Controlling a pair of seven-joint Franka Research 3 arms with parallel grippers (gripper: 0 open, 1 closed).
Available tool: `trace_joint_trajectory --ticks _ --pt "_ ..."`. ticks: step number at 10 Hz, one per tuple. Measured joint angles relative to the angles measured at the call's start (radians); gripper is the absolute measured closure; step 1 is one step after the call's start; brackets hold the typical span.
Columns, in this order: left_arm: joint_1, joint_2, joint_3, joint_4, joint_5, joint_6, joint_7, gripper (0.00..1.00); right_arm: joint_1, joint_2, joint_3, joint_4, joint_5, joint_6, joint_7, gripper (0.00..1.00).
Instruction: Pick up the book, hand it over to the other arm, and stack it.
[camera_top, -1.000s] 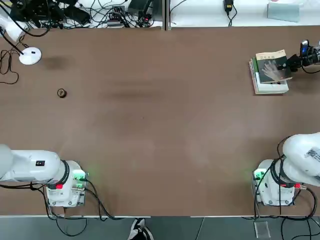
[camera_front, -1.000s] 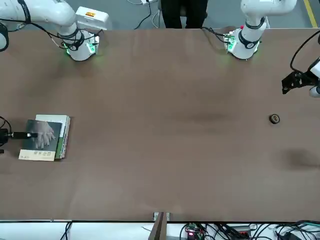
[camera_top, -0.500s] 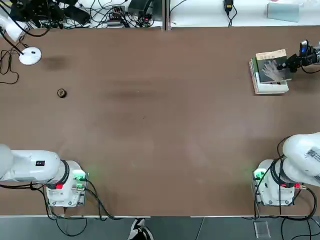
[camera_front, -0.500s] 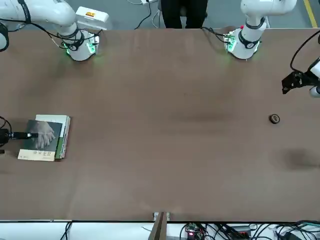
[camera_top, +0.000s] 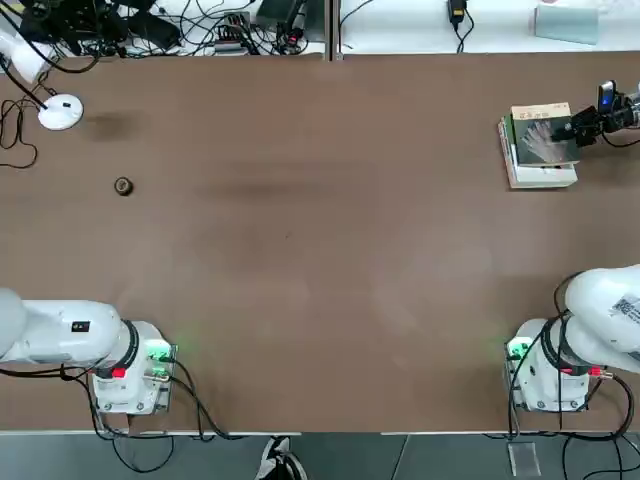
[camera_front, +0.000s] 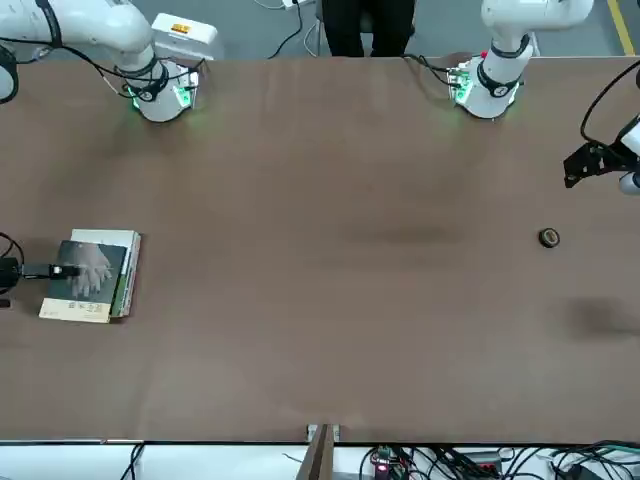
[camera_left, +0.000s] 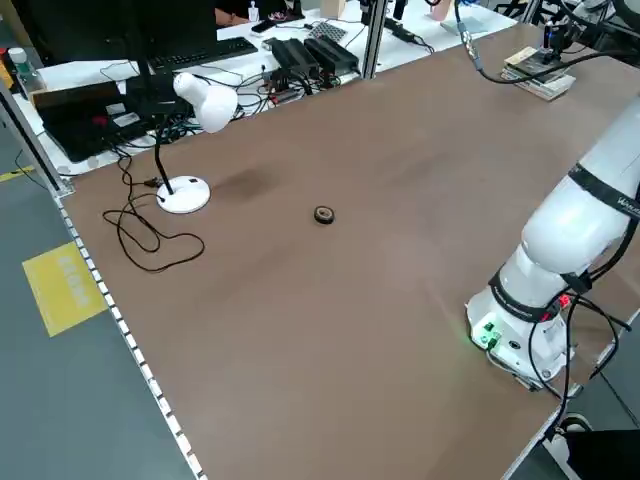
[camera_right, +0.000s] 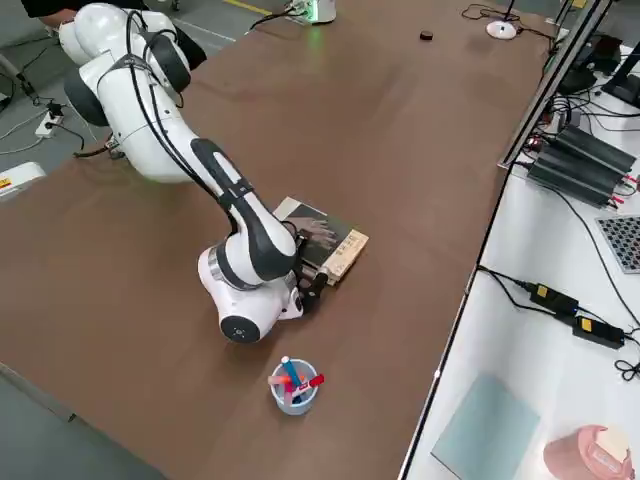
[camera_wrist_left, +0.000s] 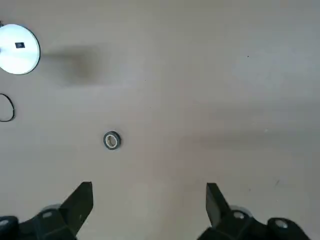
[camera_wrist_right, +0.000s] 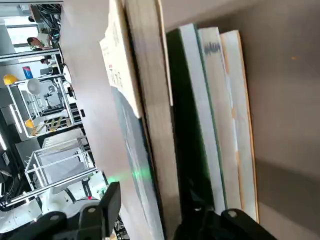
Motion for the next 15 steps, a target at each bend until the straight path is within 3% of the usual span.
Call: trace_joint_trajectory --ticks 11,13,15 --pt "0.0 0.0 0.0 0.001 0.0 0.0 0.0 0.0 -0.021 -0.001 -0.004 0.022 -0.041 -0.002 0.013 0.42" --pt "0.0 0.0 0.0 0.001 0.0 0.0 0.0 0.0 -0.026 -0.003 -0.005 0.031 -0.06 -0.006 0.014 0.28" --pt "0.0 0.0 0.0 0.001 0.0 0.0 0.0 0.0 -0.033 -0.004 -0.01 0.045 -0.085 -0.015 0.015 0.06"
